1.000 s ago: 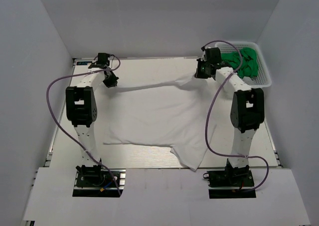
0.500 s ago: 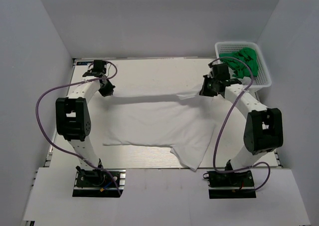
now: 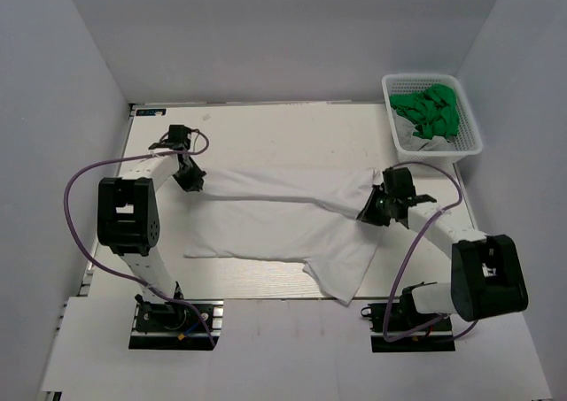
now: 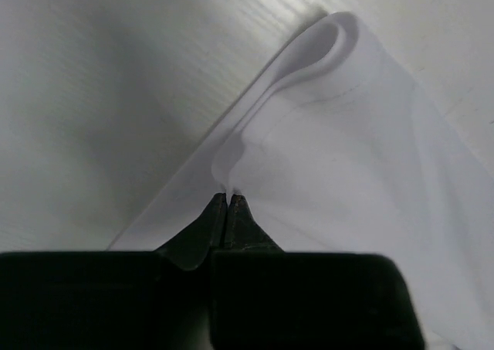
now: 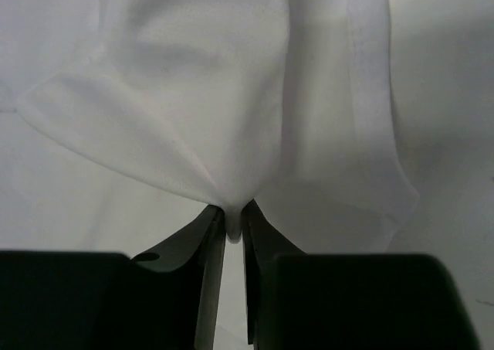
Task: Fold and stack the t-shirts
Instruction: Fold the flattened tshirt in 1/3 of the way
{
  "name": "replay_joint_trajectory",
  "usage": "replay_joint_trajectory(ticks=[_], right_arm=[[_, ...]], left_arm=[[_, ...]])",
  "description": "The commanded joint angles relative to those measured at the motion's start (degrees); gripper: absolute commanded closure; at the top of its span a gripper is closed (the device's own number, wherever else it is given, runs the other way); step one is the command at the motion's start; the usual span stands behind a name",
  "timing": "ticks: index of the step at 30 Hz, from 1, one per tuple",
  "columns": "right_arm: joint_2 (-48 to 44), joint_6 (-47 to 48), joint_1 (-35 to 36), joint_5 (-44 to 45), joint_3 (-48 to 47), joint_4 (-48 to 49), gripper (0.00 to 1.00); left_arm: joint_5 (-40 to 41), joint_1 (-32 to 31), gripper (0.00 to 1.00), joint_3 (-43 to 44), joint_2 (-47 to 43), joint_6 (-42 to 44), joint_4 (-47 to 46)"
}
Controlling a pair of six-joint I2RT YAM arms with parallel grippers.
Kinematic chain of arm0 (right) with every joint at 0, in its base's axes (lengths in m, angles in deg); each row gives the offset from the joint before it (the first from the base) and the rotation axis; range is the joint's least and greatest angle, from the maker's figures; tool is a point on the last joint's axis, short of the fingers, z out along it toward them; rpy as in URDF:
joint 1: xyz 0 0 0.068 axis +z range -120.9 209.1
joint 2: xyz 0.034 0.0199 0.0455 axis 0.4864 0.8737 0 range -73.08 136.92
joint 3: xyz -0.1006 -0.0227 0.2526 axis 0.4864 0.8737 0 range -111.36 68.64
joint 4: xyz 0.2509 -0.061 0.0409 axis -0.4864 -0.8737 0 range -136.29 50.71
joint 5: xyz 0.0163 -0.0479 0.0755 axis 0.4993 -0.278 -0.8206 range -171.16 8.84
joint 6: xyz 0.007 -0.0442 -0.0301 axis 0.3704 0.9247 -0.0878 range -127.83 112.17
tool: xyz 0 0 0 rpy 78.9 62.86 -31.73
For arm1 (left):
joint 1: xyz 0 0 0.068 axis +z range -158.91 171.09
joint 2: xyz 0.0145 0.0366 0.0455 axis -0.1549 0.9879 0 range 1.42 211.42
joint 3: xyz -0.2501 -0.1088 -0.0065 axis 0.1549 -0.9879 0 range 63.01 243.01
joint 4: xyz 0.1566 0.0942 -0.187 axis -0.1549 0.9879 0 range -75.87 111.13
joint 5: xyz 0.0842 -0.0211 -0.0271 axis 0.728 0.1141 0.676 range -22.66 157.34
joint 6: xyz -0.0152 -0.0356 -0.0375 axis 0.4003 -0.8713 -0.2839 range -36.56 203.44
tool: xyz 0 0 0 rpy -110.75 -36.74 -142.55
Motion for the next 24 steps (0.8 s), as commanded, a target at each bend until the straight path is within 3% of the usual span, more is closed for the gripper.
replay_joint_trajectory(ticks=[1,2,3,6,7,8,9,11,17,24], right_arm=[[-3.4,-6.1,0.2,-0.7,3.7,6.5,0.78],[-3.7,-5.7,0.1,-0.8,3.8,6.4,0.73],[-3.7,-4.7,0.3,-1.3,3.8,5.7,0.57],[-3.4,-0.3,0.3,-1.3,1.0,2.2,0.5],[-3.4,0.1,0.2,-1.4,-1.8,0.8,0.42],[-3.4,0.9,0.1,-1.6,-2.7,0.3,0.35],[-3.4,2.6,-0.1,-1.2,-4.8,-0.6,0.22],[-3.2,3.7,-0.1,-0.9,-9.3,-1.6,0.1],[4.2,5.9,-0.2,-1.7,-19.8,-0.4,0.1],[16.0,4.5,-0.4,-2.2,-24.9,4.9,0.1]], left_arm=[[-1.2,0.2,0.92,-1.4,-3.5,-1.8,0.9],[-1.2,0.2,0.86,-2.0,-3.5,-1.8,1.4],[-1.2,0.2,0.81,-2.0,-3.5,-2.4,1.9],[1.5,0.2,0.51,-0.5,-3.5,-2.4,5.2],[2.2,0.2,0.37,0.2,-4.1,-2.4,7.3],[2.9,0.2,0.06,1.9,-4.1,-2.4,8.5],[4.3,0.2,0.0,3.0,-4.7,-2.9,9.6],[4.9,0.2,0.0,6.6,-4.7,-2.9,12.7],[0.1,-1.0,0.0,12.9,-3.6,-1.8,8.8],[-13.0,-1.0,0.0,16.1,4.6,-1.2,-0.4]])
